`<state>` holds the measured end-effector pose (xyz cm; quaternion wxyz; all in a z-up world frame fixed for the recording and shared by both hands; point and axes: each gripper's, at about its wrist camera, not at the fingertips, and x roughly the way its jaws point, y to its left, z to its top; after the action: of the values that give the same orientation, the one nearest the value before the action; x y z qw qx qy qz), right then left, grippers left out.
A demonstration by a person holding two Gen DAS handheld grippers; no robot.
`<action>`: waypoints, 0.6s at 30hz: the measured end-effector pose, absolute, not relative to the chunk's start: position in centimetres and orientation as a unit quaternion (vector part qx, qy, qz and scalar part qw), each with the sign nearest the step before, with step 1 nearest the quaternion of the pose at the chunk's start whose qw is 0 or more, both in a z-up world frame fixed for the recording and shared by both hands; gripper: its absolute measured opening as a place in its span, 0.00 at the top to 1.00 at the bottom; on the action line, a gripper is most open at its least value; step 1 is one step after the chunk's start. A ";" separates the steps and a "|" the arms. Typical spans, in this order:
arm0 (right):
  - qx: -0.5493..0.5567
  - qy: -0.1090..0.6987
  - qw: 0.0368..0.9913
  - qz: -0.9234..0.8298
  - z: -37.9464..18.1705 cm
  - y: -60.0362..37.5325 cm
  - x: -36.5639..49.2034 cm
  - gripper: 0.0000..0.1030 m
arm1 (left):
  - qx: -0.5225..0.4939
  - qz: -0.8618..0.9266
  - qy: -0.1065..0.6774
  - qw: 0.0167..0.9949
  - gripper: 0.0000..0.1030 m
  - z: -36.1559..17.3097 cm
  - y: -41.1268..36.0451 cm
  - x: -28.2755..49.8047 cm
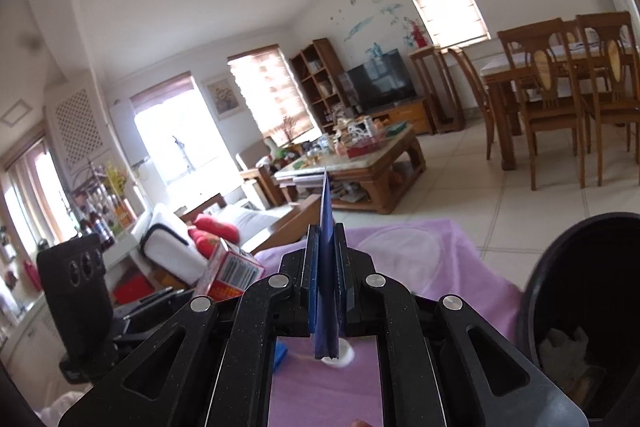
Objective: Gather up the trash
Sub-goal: 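Carry both items over the black bin and open both grippers to drop them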
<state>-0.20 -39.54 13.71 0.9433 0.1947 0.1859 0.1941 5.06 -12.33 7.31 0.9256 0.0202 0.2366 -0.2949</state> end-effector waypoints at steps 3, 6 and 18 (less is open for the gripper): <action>0.211 0.174 0.949 0.159 13.7 -44.7 -2.1 0.93 | 0.031 -0.332 0.236 0.913 0.51 6.7 -17.5 5.1; 0.224 0.163 0.952 0.127 13.5 -49.5 -3.9 0.93 | 0.029 -0.364 0.241 0.899 0.51 6.0 -21.7 5.5; 0.266 0.156 0.950 0.048 10.0 -62.7 -6.8 0.92 | 0.039 -0.413 0.261 0.872 0.51 3.2 -32.0 7.6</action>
<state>-6.85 -62.65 10.04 0.9500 0.2663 0.1562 0.0479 7.63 -32.01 3.25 0.8715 0.0387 0.2606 -0.4135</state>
